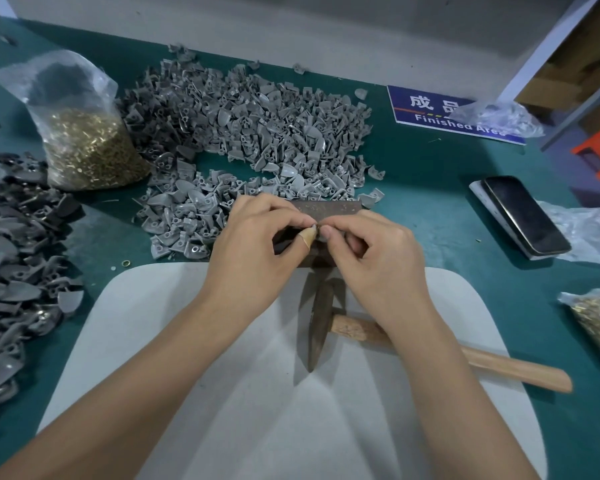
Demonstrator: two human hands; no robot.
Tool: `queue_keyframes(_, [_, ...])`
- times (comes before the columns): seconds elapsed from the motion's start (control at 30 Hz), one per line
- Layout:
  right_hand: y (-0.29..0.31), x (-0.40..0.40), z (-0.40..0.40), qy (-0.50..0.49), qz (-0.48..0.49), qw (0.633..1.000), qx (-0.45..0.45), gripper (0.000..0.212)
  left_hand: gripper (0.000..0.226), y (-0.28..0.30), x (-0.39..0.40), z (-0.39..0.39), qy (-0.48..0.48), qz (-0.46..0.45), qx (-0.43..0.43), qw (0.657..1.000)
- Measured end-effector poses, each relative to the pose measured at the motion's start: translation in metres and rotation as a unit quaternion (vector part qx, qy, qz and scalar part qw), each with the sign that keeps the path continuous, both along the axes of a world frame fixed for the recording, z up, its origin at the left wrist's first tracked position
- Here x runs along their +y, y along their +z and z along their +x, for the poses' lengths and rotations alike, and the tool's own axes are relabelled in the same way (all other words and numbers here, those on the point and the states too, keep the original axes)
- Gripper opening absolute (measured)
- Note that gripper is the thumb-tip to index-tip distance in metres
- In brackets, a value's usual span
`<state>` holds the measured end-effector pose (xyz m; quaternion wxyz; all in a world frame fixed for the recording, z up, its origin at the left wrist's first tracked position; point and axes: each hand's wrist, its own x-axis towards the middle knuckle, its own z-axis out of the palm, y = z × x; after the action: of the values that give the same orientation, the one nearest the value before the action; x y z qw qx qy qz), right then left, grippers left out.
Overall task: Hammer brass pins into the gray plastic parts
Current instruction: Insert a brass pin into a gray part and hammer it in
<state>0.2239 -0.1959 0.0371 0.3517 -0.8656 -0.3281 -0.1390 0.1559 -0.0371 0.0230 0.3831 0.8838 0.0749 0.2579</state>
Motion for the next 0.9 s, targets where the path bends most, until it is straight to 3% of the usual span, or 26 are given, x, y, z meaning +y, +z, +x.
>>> queue_keyframes(0.33, [-0.001,0.000,0.001,-0.001,0.052,0.996,0.072,0.006,0.010,0.000,0.001,0.000,-0.005,-0.006,0.002,1.000])
queue_keyframes(0.67, [0.025,0.006,-0.006,-0.002,-0.132,0.991,-0.011,0.011,0.011,0.000,0.002,0.001,-0.012,-0.006,-0.005,1.000])
queue_keyframes(0.9, [0.039,0.010,-0.004,-0.007,-0.218,0.976,-0.016,0.017,0.014,0.002,0.004,-0.001,-0.013,-0.020,0.000,1.000])
